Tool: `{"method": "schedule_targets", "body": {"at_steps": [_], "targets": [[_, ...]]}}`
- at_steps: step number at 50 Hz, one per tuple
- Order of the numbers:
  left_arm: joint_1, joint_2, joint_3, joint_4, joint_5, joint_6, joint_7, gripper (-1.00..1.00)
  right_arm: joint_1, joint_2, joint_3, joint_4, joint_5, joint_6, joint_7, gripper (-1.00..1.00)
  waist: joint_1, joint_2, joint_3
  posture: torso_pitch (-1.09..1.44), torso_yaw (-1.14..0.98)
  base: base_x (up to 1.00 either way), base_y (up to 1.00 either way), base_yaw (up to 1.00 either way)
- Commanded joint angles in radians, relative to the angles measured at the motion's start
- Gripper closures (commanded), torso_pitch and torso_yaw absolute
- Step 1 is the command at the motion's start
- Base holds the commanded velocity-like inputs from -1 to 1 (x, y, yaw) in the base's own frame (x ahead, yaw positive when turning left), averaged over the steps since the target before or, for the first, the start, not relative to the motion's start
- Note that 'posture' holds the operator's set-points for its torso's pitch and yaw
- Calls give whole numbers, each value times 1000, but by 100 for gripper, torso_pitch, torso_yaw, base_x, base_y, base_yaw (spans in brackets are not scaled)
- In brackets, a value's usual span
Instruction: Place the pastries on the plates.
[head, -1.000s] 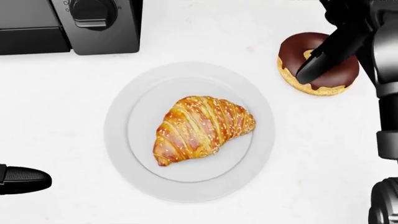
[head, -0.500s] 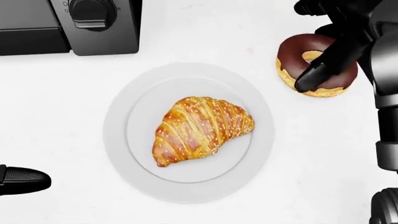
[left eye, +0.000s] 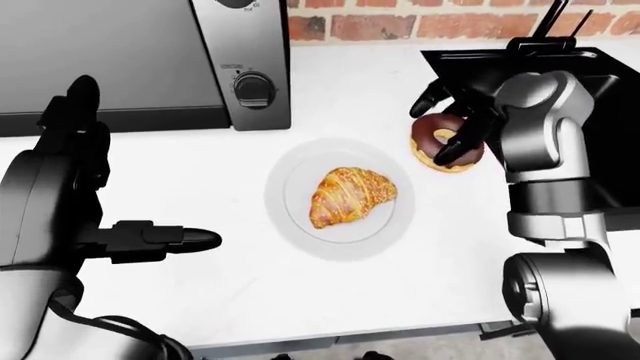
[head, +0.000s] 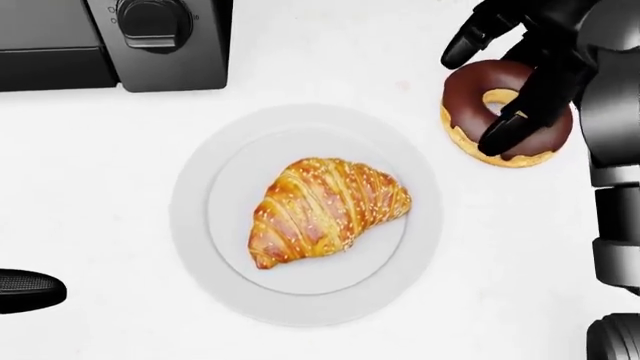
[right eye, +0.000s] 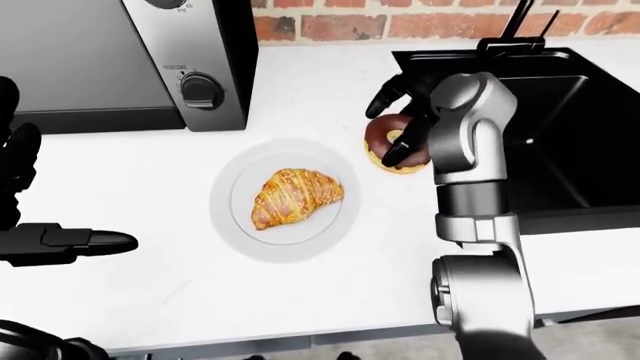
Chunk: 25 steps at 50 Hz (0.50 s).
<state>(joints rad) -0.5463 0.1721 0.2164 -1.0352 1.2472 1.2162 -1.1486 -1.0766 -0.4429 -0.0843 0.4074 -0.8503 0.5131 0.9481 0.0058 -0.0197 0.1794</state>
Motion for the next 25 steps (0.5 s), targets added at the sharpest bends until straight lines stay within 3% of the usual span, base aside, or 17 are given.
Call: {"method": "schedule_targets", "body": {"at_steps": [1,2,3,4,16,19,25], "targets": [[-19,4,-2,-12,4,-20,6,-100,-54,-17,-11,-20,4,-11,-6,57,-2,0,-28,23,0,0,0,0],[-20,2,-3,-12,5,-21,7,-100,-63,-20,-12,-19,6,-9,-3,68,-2,1,-27,23,0,0,0,0],[-17,1,-4,-12,4,-23,9,-100,-77,-24,-12,-9,7,-11,-6,95,-1,2,-26,23,0,0,0,0],[-18,0,-4,-12,4,-23,9,-100,-84,-26,-11,-4,9,-13,-7,99,-1,4,-25,23,0,0,0,0],[-17,-11,9,-12,10,-35,2,-100,-174,-47,-20,16,33,11,-38,100,0,10,-19,23,0,0,0,0],[-19,-3,-1,-12,11,-25,4,-100,-211,-50,-23,3,44,50,-42,100,0,11,-17,23,0,0,0,0],[-11,17,-27,-12,-22,4,45,-100,-179,-19,-43,-141,96,172,-95,100,2,10,-16,23,0,0,0,0]]}}
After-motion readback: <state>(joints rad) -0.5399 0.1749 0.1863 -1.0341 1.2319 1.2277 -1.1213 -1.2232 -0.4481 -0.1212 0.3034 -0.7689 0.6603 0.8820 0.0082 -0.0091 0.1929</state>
